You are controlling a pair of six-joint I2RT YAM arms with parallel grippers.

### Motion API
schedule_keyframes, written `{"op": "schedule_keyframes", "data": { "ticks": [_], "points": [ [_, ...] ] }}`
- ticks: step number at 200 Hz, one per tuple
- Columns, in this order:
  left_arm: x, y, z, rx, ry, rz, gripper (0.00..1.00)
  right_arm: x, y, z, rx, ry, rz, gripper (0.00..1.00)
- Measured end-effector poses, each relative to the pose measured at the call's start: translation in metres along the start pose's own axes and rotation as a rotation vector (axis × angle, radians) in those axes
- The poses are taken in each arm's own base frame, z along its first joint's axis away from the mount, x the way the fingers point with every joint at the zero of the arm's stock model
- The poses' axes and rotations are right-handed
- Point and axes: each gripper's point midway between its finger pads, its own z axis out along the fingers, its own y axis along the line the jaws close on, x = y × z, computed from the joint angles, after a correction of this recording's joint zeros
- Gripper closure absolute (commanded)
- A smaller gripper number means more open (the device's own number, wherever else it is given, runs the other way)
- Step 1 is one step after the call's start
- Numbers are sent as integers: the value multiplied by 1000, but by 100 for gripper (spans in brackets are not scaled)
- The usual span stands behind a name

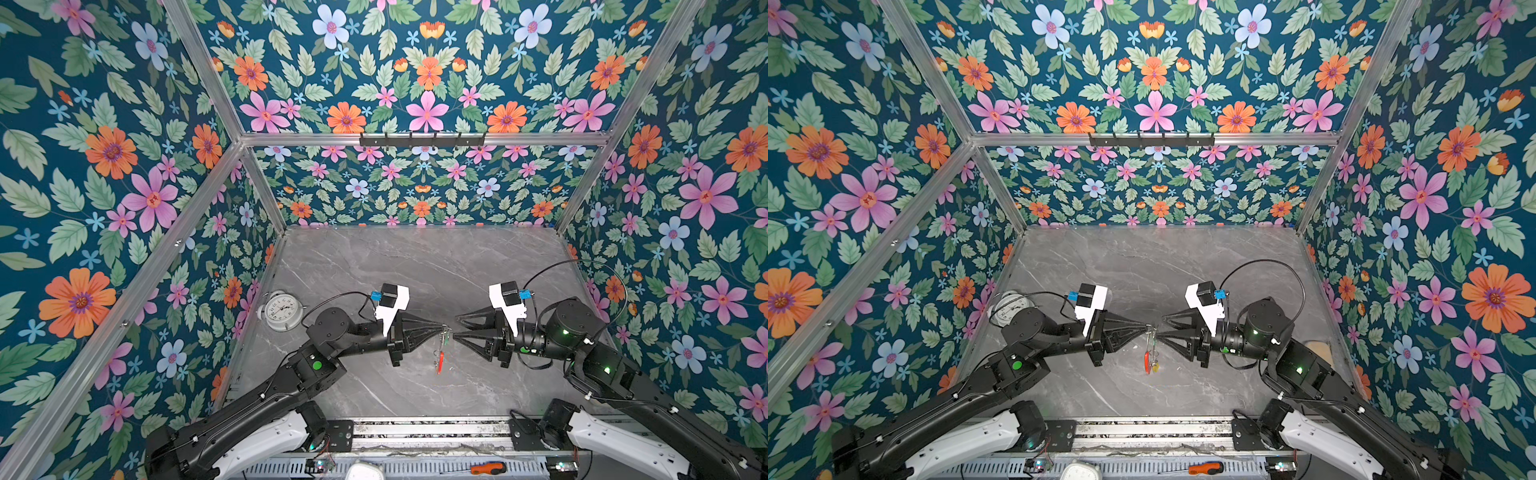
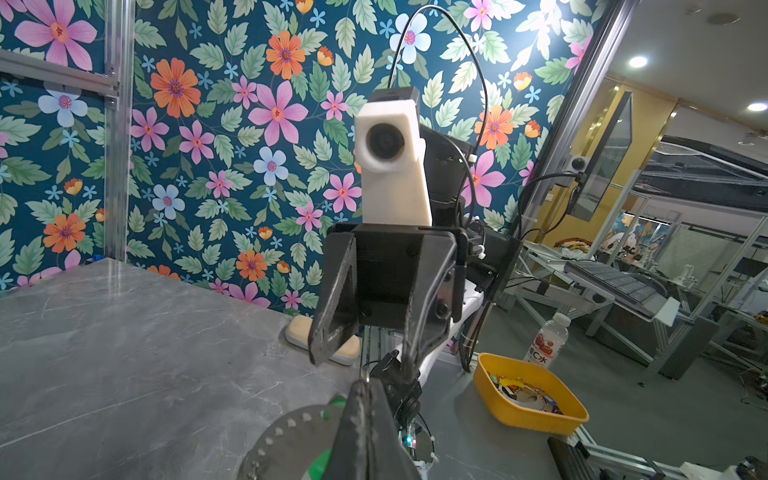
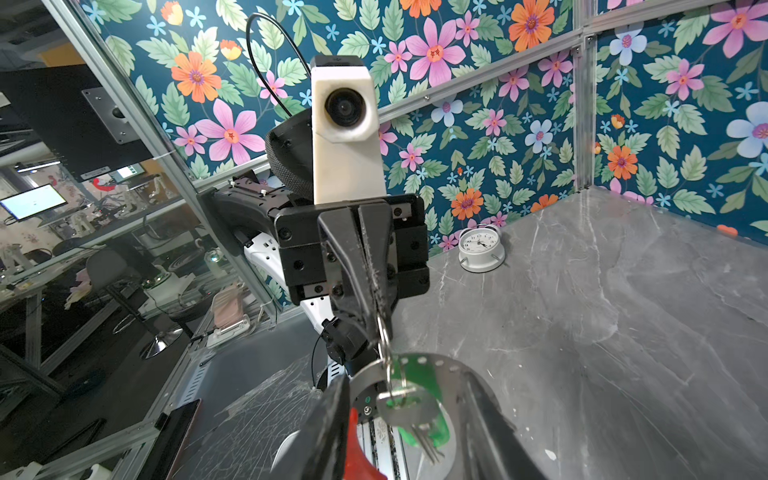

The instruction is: Remove the keys from the keyring

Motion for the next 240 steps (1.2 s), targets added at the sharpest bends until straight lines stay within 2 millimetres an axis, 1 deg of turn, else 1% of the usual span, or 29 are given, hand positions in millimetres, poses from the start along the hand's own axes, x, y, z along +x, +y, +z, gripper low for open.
{"op": "schedule_keyframes", "data": {
  "ticks": [12,41,69,117,185,240],
  "points": [
    [0,0,0,0,-1,-2,100,2,-1,3,-8,11,5,69],
    [-1,0,0,0,-2,-3,100,4,1,4,-23,21,8,76],
    [-2,0,0,0,-11,0,100,4,1,4,-25,22,9,87],
    [-3,1,-1,-4,-27,-12,100,5,4,4,-42,27,8,100],
    [-5,4,-2,-12,-66,-20,100,6,4,5,-45,30,10,100],
    [-10,3,-4,-5,-112,-20,100,9,8,9,-60,42,12,100]
  ]
}}
